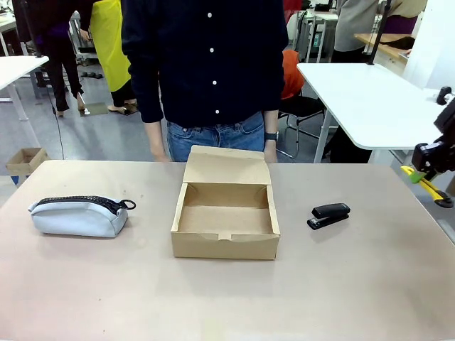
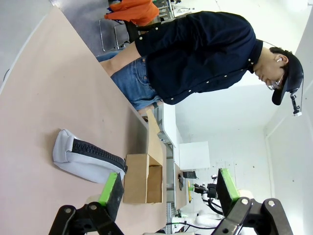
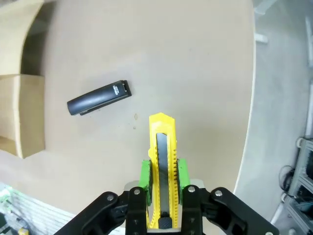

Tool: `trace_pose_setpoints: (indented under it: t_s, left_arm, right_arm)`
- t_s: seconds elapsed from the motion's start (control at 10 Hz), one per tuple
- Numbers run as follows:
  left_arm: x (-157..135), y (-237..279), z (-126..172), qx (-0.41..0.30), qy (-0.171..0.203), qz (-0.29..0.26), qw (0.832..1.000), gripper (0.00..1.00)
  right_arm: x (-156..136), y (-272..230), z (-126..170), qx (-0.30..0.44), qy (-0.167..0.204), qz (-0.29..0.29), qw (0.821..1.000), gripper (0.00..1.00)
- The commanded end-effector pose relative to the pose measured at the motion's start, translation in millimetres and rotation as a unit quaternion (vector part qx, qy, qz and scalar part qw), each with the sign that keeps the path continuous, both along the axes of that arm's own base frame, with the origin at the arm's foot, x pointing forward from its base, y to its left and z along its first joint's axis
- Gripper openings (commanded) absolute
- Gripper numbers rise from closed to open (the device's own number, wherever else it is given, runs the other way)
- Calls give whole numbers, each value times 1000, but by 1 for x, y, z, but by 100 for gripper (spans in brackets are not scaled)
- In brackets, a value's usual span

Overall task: Pack the items into the box.
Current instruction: Pick up the item specified by the human and place it in the Mailer Box.

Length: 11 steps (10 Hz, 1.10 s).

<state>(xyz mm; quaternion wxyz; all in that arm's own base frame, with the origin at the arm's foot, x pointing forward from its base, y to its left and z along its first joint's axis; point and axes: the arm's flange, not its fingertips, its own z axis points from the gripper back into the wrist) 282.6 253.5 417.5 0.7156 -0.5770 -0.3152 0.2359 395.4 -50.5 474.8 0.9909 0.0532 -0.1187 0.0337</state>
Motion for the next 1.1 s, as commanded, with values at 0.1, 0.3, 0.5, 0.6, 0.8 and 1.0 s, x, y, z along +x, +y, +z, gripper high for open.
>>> trace_pose_setpoints:
  t_s: [0.1, 0.3, 0.5, 0.6, 0.8, 1.0]
  left_arm:
    - [0, 0, 1, -2, -15, 1, 1000, 100]
    - [0, 0, 1, -2, -15, 1, 1000, 100]
    - [0, 0, 1, -2, -15, 1, 1000, 100]
    - [0, 0, 1, -2, -15, 1, 1000, 100]
    - [0, 0, 1, -2, -15, 1, 1000, 100]
    - [0, 0, 1, -2, -15, 1, 1000, 100]
  right_arm:
    - [3, 8, 4, -16, -6, 12, 1000, 0]
    - [1, 5, 1, -5, -1, 6, 1000, 26]
    - [21, 36, 9, -17, -44, 104, 993, 26]
    - [39, 73, 17, -26, -70, 189, 979, 26]
    - [57, 137, 22, -24, -73, 308, 948, 26]
    - [61, 219, 18, -33, -91, 418, 903, 26]
